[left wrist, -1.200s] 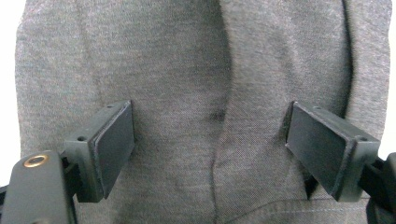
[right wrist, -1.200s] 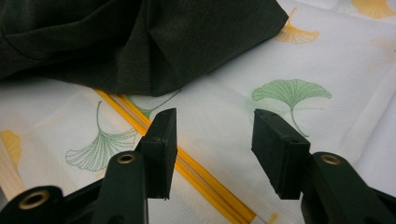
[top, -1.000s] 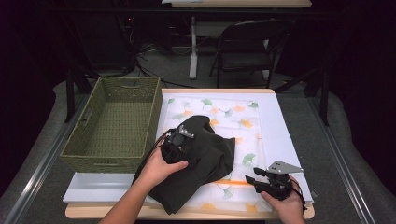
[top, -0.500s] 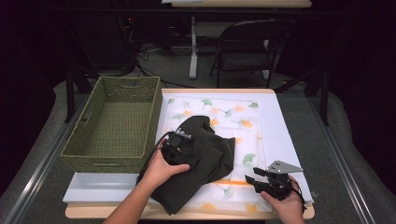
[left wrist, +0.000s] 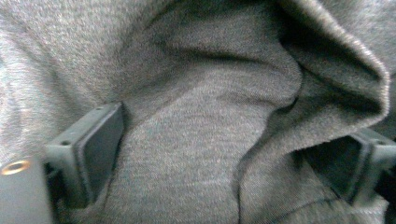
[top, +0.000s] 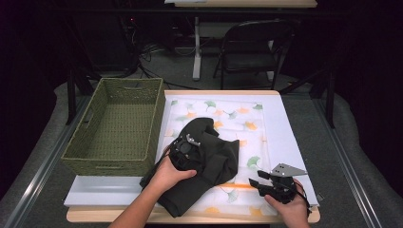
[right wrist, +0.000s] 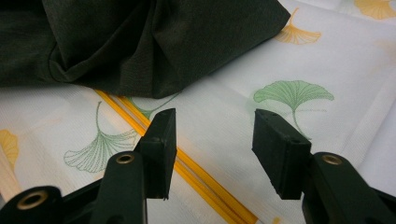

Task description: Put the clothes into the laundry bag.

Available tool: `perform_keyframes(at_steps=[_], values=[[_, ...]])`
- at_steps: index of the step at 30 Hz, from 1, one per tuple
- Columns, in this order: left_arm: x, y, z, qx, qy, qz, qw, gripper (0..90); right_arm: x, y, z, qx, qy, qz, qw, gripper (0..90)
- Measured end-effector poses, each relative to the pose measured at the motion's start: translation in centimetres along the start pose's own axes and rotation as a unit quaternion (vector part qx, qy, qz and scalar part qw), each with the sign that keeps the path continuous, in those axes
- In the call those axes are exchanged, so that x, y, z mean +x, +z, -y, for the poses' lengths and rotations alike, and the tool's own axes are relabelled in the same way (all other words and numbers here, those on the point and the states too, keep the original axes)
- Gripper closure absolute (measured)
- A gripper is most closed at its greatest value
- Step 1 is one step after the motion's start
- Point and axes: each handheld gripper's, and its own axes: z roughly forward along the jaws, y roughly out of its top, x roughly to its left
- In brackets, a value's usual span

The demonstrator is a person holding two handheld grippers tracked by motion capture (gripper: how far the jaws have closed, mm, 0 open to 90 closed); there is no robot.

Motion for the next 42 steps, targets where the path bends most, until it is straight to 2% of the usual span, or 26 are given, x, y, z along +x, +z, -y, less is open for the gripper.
perform_keyframes(at_steps=[6,15,17,21,23,28,33,42], values=[[0.3,0.1,0.1,-0.003,-0.003,0.007,1.0,23.9,0.2,0.0,-0.1,0.001,0.0,-0.001,1.0,49.6],[0.0,0.1,0.1,-0.009,0.004,-0.011,0.9999,29.8,0.2,0.1,-0.1,0.001,0.0,-0.001,1.0,49.6],[0.0,0.0,0.2,-0.012,-0.001,-0.01,0.9999,32.2,0.2,0.1,-0.1,0.0,-0.001,-0.001,1.0,49.5],[0.1,-0.3,0.3,-0.023,0.007,-0.004,0.9997,49.0,0.2,0.1,-0.1,0.0,-0.002,-0.001,1.0,49.5],[0.1,-0.5,0.4,-0.031,0.007,-0.01,0.9994,54.8,0.2,0.1,-0.1,-0.001,-0.002,-0.002,1.0,49.5],[0.1,-1.1,0.6,-0.043,0.003,-0.007,0.9991,63.8,0.2,0.2,-0.1,0.001,-0.002,-0.002,1.0,49.5],[0.7,-2.5,0.9,-0.061,-0.009,0.006,0.9981,66.9,0.2,0.2,-0.1,0.002,-0.001,-0.002,1.0,49.5],[0.7,-5.0,1.4,-0.08,-0.004,0.005,0.9968,68.0,0.3,0.3,-0.3,0.002,-0.003,-0.003,1.0,50.0]])
